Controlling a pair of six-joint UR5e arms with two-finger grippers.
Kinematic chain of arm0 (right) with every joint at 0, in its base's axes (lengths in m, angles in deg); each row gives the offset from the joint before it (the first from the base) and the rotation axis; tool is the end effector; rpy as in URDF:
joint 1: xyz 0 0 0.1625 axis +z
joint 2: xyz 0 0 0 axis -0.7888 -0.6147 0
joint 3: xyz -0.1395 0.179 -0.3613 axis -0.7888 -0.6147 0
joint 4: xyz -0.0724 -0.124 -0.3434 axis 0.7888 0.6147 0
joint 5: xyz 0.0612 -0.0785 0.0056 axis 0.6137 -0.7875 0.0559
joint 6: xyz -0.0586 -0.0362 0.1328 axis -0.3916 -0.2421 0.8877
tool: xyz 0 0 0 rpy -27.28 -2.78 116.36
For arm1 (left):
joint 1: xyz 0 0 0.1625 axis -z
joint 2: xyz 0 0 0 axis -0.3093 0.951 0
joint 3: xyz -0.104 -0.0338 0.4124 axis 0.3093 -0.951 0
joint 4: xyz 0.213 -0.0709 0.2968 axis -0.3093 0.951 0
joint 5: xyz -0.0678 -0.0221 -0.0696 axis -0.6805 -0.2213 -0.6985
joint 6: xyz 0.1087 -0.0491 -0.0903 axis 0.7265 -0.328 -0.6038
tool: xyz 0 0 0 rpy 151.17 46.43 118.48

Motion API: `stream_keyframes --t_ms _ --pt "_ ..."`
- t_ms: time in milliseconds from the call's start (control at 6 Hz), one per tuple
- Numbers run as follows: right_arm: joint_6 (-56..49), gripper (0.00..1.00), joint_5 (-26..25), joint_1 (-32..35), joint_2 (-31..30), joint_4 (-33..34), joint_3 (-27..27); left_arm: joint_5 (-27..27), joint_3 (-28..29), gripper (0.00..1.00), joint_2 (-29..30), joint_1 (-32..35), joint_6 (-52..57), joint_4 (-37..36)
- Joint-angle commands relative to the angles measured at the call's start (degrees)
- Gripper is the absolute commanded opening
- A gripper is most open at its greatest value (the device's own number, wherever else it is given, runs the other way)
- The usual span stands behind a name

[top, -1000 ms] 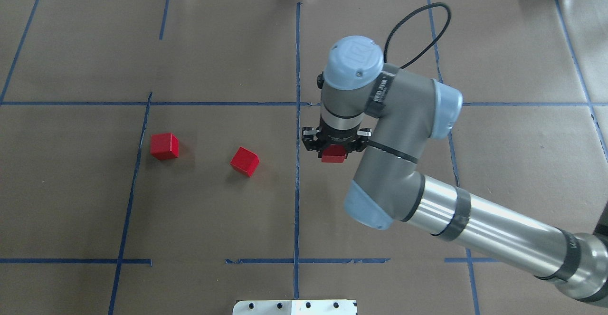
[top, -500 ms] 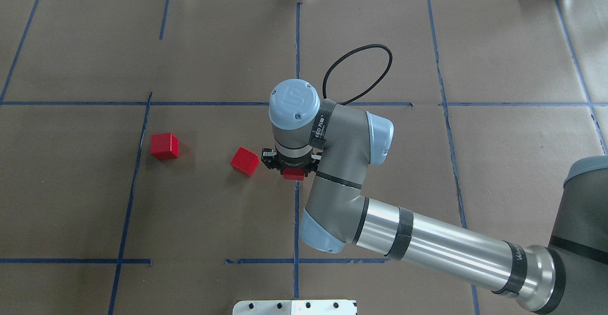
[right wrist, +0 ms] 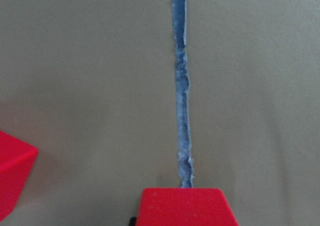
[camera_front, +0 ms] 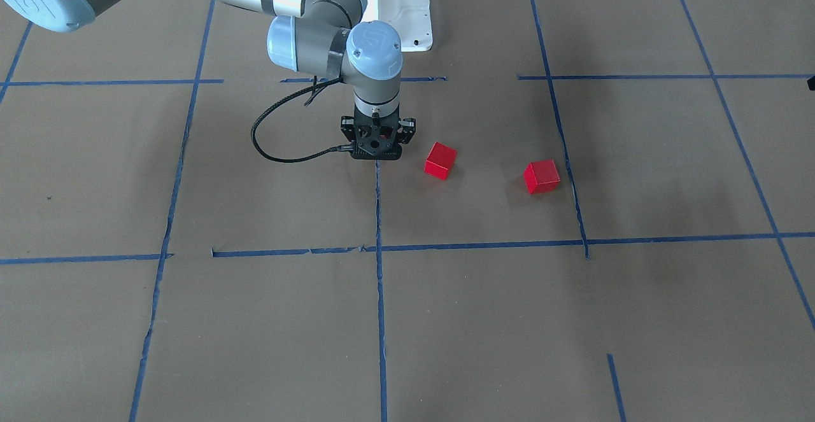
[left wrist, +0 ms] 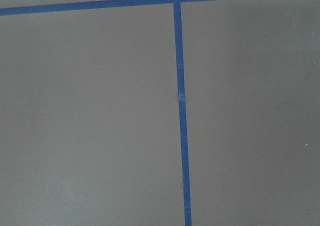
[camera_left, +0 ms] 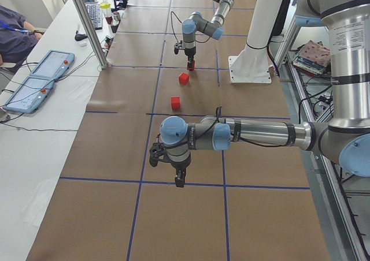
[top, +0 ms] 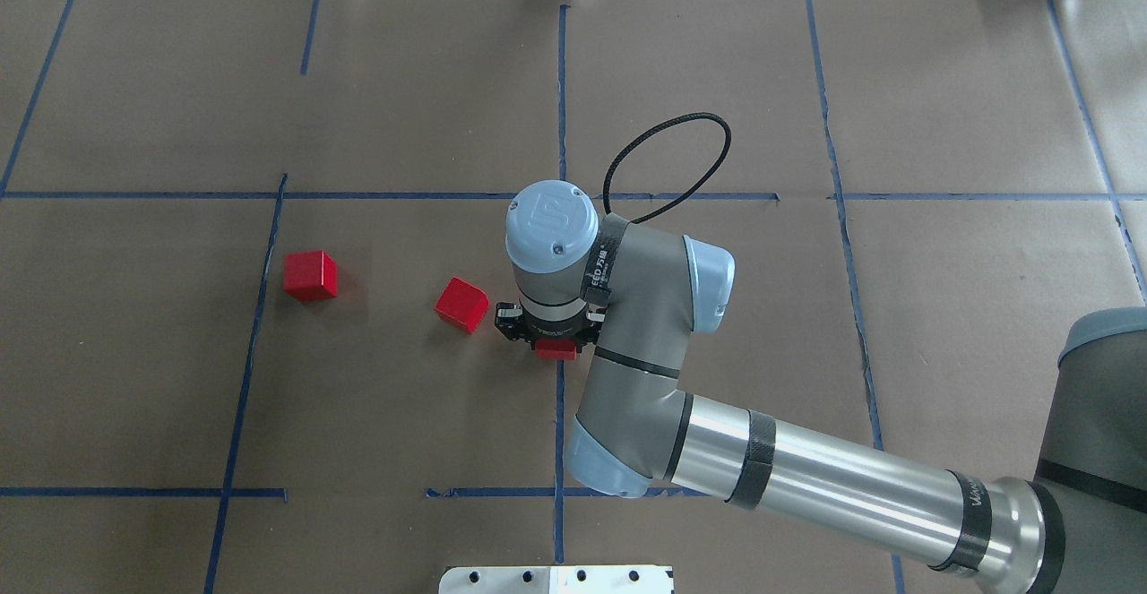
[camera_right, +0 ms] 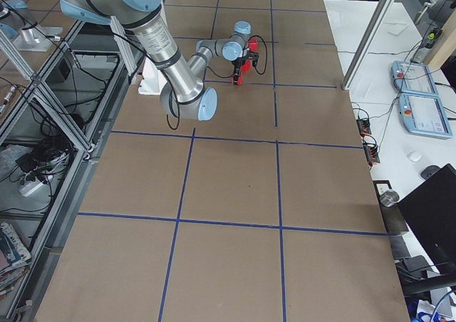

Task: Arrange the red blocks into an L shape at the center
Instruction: 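Lower the red cube onto the center and open the right gripper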

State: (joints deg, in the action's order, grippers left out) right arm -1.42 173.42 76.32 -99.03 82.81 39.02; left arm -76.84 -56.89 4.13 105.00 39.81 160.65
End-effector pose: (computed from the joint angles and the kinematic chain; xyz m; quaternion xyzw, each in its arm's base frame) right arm -0.6586 -0.3850 0.2675 -0.0463 -0.3762 0.0173 0.9252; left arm -0.0096 -0.3634 0.6789 -0.0206 0.3777 0.0419 0.9248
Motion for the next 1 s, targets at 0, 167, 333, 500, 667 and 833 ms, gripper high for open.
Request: stream_keyframes --t_ms 0,167,333,500,667,833 --pt "-0.1 0.63 -0.1 -0.4 -0.1 0.0 -0.1 0.0 0.1 1.0 0.0 -0.1 0.0 0.1" --pt "-0.2 0.73 -0.3 -0.4 -0.1 0.0 -0.1 0.0 0.1 1.0 0.0 -0.1 0.0 0.1" --pt "-0.3 0.94 -0.3 -0.4 0.0 0.0 -0.1 0.0 0.1 1.0 0.0 -0.1 0.0 0.1" --pt "-0.4 1.0 -0.1 0.0 0.6 0.1 0.7 0.0 0.1 1.0 0.0 -0.1 0.0 0.1" --pt "-0.9 1.0 0.7 3.1 0.7 1.7 4.6 0.0 -0.1 1.0 0.0 -0.1 0.0 0.2" --pt "-4.6 1.0 2.8 7.4 0.7 7.6 10.3 0.0 -0.7 1.0 0.1 0.0 0.0 0.2"
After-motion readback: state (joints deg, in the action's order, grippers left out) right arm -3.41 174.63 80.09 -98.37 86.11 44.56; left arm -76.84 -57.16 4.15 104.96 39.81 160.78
